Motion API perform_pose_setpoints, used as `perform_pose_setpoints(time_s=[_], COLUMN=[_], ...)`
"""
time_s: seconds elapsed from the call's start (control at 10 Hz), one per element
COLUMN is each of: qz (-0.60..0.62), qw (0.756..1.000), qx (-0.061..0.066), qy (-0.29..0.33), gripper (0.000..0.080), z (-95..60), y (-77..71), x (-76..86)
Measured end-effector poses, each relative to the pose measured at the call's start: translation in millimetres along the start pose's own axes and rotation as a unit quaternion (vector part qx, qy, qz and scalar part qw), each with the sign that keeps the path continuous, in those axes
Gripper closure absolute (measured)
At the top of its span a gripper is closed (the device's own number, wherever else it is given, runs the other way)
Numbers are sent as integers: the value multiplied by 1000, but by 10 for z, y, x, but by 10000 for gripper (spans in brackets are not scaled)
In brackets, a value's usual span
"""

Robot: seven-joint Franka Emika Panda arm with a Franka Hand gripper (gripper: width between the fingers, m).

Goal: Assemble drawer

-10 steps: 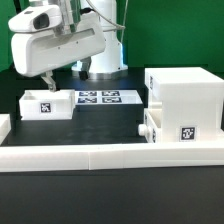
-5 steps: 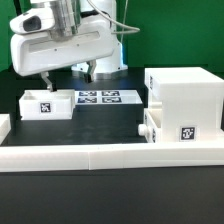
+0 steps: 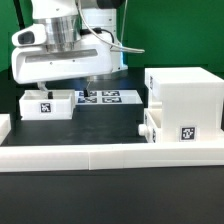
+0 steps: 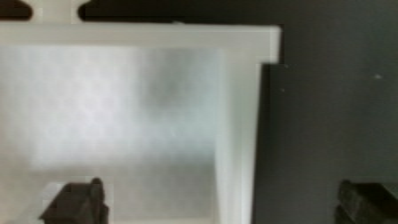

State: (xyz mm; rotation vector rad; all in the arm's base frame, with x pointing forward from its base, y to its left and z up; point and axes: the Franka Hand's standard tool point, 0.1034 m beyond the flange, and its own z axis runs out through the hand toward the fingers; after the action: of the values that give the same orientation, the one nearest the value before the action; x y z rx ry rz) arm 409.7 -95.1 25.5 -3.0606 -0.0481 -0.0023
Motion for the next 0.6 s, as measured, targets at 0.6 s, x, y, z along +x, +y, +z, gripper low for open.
perform_pose_setpoints(time_s=[0.6], qz=[14], qw=[1000], qx=[-11], qy=[21], gripper=[150], z=[64], y=[-79], x=[-36])
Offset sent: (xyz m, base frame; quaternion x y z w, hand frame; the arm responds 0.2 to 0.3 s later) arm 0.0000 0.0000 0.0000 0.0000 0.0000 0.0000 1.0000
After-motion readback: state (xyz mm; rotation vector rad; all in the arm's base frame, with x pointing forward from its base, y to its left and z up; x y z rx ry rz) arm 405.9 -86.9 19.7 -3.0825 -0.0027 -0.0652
